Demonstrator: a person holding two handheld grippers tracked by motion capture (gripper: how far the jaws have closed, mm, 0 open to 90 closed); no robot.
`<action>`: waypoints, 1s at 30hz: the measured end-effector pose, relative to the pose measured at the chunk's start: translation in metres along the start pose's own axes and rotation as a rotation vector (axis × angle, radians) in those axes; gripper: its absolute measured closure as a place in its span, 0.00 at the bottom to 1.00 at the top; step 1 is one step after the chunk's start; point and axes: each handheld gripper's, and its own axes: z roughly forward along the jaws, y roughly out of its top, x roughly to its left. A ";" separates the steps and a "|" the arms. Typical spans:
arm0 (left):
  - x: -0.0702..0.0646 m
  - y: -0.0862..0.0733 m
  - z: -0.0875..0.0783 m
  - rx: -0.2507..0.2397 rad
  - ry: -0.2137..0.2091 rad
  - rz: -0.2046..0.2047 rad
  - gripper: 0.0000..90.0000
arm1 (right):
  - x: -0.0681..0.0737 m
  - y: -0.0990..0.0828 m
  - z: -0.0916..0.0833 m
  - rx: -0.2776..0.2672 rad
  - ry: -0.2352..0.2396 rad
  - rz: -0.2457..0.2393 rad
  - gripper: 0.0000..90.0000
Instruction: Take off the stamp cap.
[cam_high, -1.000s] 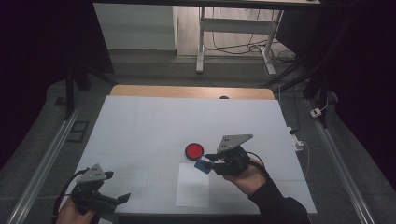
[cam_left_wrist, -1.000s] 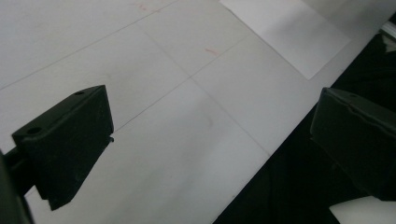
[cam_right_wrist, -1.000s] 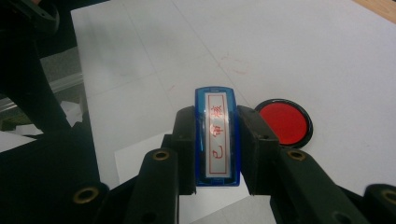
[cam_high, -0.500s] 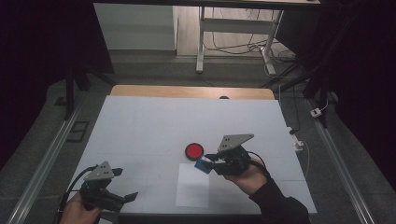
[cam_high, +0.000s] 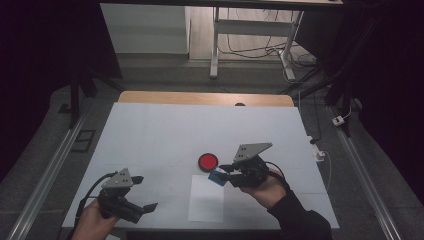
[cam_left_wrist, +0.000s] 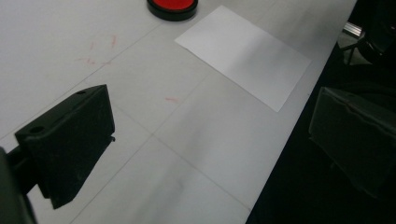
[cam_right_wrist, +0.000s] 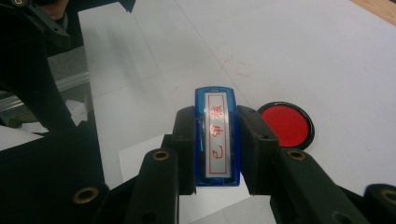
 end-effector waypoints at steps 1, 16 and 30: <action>0.000 0.001 0.002 -0.002 -0.003 0.011 0.00 | 0.000 0.000 0.000 -0.001 0.003 -0.006 0.78; -0.003 0.027 0.029 0.002 -0.070 0.088 0.00 | 0.000 0.003 -0.005 -0.016 0.029 -0.038 0.78; -0.009 0.053 0.052 -0.008 -0.124 0.125 0.00 | 0.003 0.008 -0.009 -0.026 0.061 -0.062 0.78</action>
